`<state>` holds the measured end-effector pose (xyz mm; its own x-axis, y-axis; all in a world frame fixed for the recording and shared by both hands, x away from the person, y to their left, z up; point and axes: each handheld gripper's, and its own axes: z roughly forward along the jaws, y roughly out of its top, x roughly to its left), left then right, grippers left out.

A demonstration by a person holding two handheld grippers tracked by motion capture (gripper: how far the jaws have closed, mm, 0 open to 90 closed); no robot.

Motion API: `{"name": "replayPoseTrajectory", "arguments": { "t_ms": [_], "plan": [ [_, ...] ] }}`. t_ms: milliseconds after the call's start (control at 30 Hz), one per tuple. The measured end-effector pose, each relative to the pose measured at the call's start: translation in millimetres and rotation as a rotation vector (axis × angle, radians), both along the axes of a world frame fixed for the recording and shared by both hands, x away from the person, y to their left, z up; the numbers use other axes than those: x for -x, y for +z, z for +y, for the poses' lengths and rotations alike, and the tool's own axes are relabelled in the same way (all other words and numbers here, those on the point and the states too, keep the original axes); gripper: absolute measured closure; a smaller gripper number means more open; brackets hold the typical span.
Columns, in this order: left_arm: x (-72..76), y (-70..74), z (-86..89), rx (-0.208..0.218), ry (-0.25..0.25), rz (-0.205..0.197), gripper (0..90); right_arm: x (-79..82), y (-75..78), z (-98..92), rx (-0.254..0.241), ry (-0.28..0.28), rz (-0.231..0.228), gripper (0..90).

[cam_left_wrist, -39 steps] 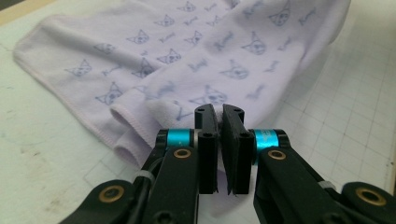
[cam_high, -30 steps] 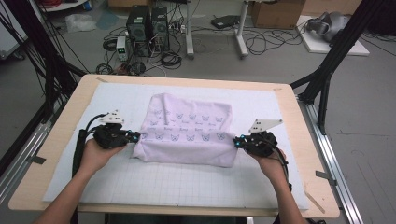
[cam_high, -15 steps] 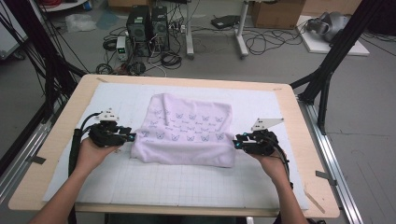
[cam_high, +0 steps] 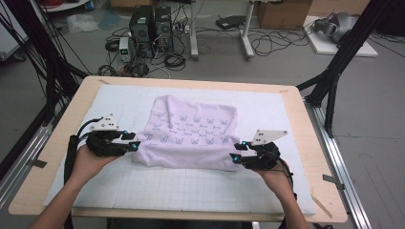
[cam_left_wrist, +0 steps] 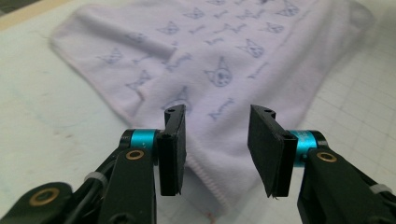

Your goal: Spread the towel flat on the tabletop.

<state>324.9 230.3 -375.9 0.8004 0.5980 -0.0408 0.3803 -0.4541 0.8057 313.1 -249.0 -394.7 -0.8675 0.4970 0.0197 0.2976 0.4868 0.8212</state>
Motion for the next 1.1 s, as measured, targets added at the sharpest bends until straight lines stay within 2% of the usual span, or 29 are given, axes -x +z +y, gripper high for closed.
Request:
{"name": "replayPoseTrajectory", "arguments": {
  "t_ms": [100,167,233,267,333,367,400,433,500,567,633,733,867,1100],
  "plan": [
    [-1.8,-9.7,-8.4,-0.018,-0.036,0.018,57.0,-0.9,-10.1,10.1,0.019,0.025,0.017,56.4],
    [-4.3,-17.6,-14.0,-0.022,-0.046,0.038,57.0,-4.0,-17.0,15.0,0.039,0.028,0.024,56.4],
    [-7.9,-28.7,-19.8,-0.044,-0.053,0.059,57.0,-8.1,-23.8,18.8,0.056,0.029,0.04,56.6],
    [-10.9,-36.9,-22.9,-0.059,-0.061,0.093,57.0,-9.6,-27.1,20.8,0.071,0.027,0.051,56.8],
    [-15.6,-49.1,-26.6,-0.082,-0.091,0.14,62.8,-13.3,-34.6,24.7,0.088,0.034,0.066,57.4],
    [-16.4,-52.9,-28.2,-0.088,-0.09,0.153,63.5,-15.0,-38.6,26.6,0.098,0.038,0.073,59.7],
    [-17.2,-58.3,-30.7,-0.102,-0.094,0.158,64.8,-16.0,-40.9,27.3,0.1,0.045,0.079,61.5],
    [-16.7,-60.3,-31.7,-0.105,-0.092,0.14,68.0,-16.9,-44.0,28.8,0.098,0.05,0.085,64.0],
    [-16.7,-60.4,-31.6,-0.111,-0.078,0.127,75.7,-17.5,-45.0,30.0,0.095,0.058,0.087,69.8],
    [-17.8,-60.0,-29.7,-0.108,-0.075,0.137,83.9,-17.3,-44.3,30.0,0.094,0.066,0.081,74.7],
    [-16.5,-59.0,-29.0,-0.11,-0.074,0.138,88.3,-16.6,-42.7,28.7,0.09,0.066,0.082,78.6],
    [-13.0,-56.1,-28.1,-0.114,-0.085,0.134,89.5,-13.4,-37.2,25.6,0.072,0.063,0.068,79.4],
    [-5.7,-46.1,-28.3,-0.12,-0.103,0.108,89.6,-7.1,-25.4,20.1,0.042,0.06,0.036,79.4],
    [8.4,-19.7,-21.9,-0.087,-0.117,0.056,89.6,4.8,-18.3,19.7,0.052,0.081,0.029,78.6]
  ]
}}
